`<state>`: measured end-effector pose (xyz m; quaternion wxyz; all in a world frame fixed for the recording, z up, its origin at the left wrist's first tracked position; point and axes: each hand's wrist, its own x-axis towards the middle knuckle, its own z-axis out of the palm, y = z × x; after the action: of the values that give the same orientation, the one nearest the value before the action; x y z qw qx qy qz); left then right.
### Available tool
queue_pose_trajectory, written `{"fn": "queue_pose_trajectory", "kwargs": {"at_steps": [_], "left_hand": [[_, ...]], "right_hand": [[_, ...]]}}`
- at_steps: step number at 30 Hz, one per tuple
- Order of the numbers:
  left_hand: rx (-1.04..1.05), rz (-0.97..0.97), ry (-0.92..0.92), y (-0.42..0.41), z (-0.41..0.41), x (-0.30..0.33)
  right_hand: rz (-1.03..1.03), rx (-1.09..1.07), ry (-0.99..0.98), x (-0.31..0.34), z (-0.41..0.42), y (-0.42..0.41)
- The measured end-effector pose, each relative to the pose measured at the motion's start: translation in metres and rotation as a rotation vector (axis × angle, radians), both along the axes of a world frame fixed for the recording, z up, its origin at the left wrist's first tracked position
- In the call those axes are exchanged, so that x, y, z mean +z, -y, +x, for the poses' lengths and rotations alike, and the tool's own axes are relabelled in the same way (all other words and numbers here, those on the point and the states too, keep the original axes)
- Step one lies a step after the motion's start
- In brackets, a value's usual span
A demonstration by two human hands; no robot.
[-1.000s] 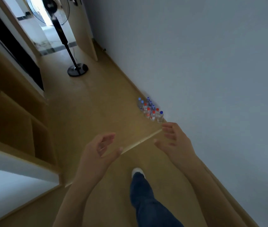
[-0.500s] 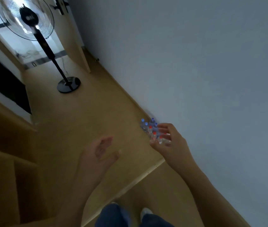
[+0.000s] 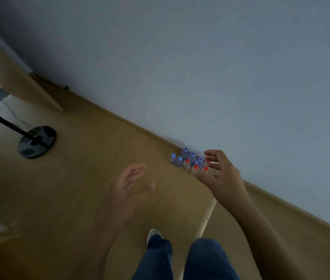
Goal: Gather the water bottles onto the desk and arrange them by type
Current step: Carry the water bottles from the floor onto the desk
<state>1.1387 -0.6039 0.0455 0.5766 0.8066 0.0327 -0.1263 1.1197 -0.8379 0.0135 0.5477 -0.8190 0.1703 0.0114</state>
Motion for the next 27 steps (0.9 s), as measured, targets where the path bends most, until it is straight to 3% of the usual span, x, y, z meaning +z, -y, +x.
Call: {"fn": "queue_pose_trajectory", "kwargs": {"at_steps": [6,20,27], "left_hand": [[-0.214,0.047,-0.057,-0.019,0.096,-0.015],[-0.493,0.17,-0.157,0.011,0.277,-0.096],[-0.637,0.14,-0.206,0.014,0.352,-0.136]], "right_hand": [[-0.039,-0.122,-0.074,-0.012,0.051,-0.027],[0.002,-0.28,-0.165,-0.065,0.199,-0.019],[0.025,-0.405,-0.182,-0.093,0.249,-0.037]]}}
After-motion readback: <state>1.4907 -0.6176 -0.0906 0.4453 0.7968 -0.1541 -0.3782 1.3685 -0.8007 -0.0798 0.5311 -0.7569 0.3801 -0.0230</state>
